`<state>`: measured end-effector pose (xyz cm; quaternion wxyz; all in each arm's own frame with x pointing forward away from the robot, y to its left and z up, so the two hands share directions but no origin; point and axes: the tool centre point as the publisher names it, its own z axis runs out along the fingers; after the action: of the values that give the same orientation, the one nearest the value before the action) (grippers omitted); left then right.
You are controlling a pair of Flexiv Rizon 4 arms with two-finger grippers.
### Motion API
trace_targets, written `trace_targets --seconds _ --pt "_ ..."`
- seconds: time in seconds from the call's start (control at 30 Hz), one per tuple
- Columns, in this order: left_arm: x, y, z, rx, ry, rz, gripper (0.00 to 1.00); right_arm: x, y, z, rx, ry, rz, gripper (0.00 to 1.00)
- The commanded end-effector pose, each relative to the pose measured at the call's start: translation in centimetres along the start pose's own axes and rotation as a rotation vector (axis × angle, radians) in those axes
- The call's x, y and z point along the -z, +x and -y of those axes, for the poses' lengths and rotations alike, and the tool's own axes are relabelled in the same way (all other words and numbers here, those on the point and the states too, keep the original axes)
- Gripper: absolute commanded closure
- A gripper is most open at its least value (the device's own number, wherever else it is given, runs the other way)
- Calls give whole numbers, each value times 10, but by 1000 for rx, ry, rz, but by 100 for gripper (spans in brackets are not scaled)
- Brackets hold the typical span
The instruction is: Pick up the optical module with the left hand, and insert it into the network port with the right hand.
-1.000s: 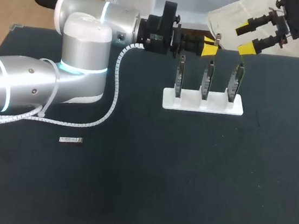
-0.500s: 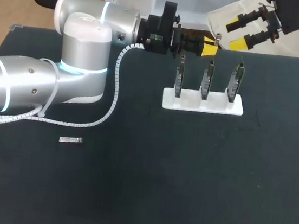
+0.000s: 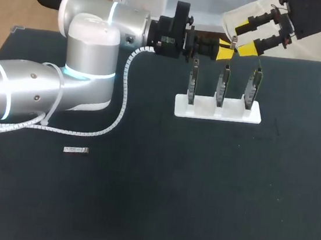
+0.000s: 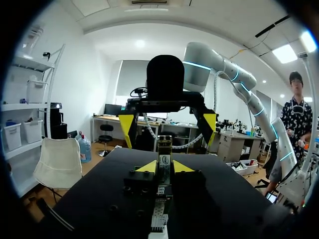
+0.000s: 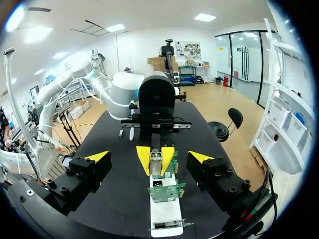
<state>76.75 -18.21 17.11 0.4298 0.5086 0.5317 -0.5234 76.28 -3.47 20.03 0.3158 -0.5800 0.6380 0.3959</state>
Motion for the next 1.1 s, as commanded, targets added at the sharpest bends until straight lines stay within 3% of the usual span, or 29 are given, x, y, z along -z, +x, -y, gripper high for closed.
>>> trace_targets --seconds 0.03,0.67,0.7,0.73,0.77,1.1 --pt "0 1 -1 -1 1 2 100 -4 -1 -2 2 10 -1 0" --pt "0 1 -1 -1 1 2 100 -7 -5 4 11 19 2 1" --pt "0 1 -1 -1 1 2 100 -7 -5 4 11 19 2 53" --pt "0 1 -1 -1 1 2 100 -6 -5 5 15 23 2 82" --pt "0 1 -1 -1 1 2 100 -6 -5 5 16 21 3 100" --pt "0 1 -1 -1 1 2 100 -5 -5 7 17 32 4 100"
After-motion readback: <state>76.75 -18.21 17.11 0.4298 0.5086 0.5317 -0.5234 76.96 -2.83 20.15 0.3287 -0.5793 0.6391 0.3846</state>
